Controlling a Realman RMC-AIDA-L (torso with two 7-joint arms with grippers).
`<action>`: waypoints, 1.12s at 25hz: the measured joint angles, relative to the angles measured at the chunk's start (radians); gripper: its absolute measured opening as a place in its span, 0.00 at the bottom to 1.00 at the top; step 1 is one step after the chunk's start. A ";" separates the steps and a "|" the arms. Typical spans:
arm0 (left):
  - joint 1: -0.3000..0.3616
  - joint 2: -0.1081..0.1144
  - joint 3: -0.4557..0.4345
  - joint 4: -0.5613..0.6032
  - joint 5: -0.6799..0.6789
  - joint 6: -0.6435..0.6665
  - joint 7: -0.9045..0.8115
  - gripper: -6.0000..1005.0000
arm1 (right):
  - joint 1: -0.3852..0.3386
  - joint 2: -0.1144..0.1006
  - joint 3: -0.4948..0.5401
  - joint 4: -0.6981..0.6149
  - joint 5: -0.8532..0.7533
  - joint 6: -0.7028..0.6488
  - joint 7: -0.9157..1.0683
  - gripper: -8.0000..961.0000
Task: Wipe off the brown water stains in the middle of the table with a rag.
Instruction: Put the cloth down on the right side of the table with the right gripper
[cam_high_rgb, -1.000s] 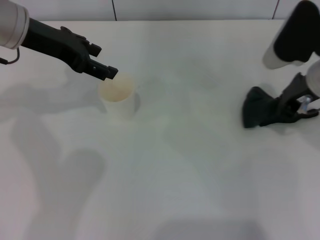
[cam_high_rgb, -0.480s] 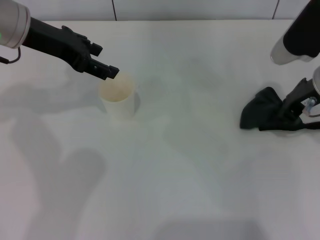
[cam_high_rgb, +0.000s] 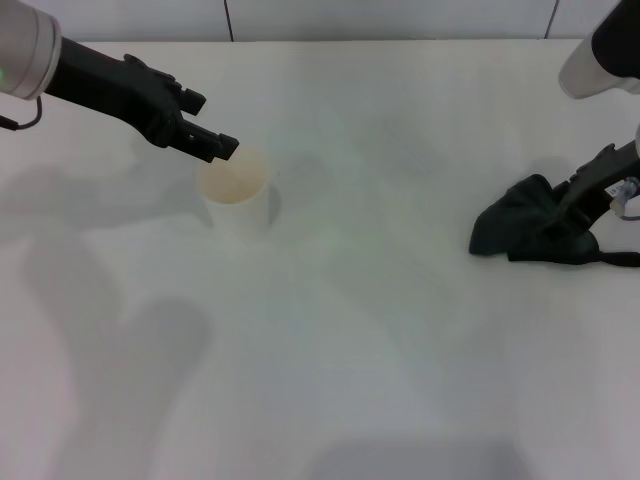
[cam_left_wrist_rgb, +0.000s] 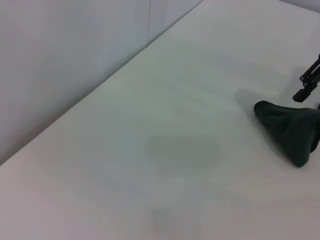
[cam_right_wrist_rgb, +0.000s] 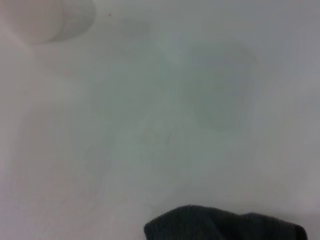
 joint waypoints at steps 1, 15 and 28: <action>-0.001 0.000 0.000 0.000 0.000 0.000 0.000 0.83 | 0.000 0.000 0.000 -0.001 0.000 -0.003 0.000 0.42; -0.004 0.000 0.000 0.000 0.002 0.009 -0.007 0.83 | -0.001 -0.003 0.271 -0.046 0.395 -0.129 -0.195 0.90; 0.048 -0.003 -0.003 0.008 -0.111 0.286 -0.018 0.83 | -0.048 -0.007 0.468 0.102 0.523 -0.189 -0.375 0.89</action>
